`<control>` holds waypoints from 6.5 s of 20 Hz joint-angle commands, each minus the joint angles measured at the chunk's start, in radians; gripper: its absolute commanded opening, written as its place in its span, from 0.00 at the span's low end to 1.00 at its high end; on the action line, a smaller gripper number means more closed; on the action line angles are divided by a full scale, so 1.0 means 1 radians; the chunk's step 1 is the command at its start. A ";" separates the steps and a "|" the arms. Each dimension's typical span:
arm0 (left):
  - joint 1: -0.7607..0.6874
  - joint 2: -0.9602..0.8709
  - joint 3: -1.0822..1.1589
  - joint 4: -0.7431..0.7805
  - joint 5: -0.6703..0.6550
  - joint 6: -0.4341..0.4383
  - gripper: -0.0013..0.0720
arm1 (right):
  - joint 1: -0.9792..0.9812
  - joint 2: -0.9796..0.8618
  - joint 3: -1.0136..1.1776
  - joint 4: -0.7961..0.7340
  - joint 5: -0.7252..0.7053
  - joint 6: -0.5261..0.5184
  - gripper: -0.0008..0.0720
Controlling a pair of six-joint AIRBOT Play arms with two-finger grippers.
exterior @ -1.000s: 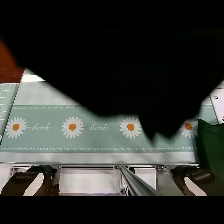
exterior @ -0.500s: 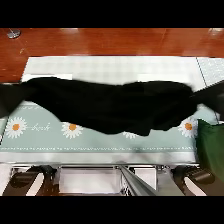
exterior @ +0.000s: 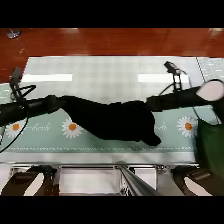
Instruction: Fold the shirts.
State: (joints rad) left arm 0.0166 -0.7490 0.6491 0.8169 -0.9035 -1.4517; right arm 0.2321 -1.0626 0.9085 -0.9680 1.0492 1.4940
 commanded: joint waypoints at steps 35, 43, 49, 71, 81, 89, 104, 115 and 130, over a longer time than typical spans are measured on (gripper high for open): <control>-0.425 -0.432 -0.323 -0.708 0.362 0.259 0.97 | -0.597 0.305 -0.516 0.208 -0.037 -0.131 0.86; -0.376 -0.530 -0.188 -0.720 0.193 0.349 0.09 | -0.597 0.305 -0.516 0.196 -0.010 -0.144 0.86; -0.362 -0.529 -0.183 -0.721 0.176 0.393 0.05 | -0.596 0.305 -0.516 0.037 0.153 -0.116 0.86; -0.345 -0.528 -0.166 -0.766 0.105 0.486 0.05 | -0.032 -0.096 -0.385 0.281 -0.041 -0.198 0.05; 0.135 -0.285 0.520 -0.877 -0.072 0.417 0.05 | -0.373 -0.011 0.736 0.069 0.223 -0.033 0.05; 0.450 -0.165 1.210 -0.261 -0.319 0.063 0.05 | -0.405 0.187 1.197 -0.103 0.402 -0.023 0.05; 0.421 0.135 0.879 -0.058 -0.421 0.056 0.05 | -0.405 0.564 0.465 0.019 0.585 0.072 0.05; -0.058 -0.226 0.247 -0.119 0.470 0.277 0.05 | -0.405 0.117 -0.129 0.338 -0.079 -0.296 0.05; 0.119 -0.511 0.382 -0.254 -0.046 0.261 0.98 | -0.480 -0.647 0.479 0.718 0.128 -0.297 0.87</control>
State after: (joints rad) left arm 0.0261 -1.2522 0.9989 0.5289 -0.6514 -1.1912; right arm -0.2081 -1.6897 1.3186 -0.2832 1.0157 1.1976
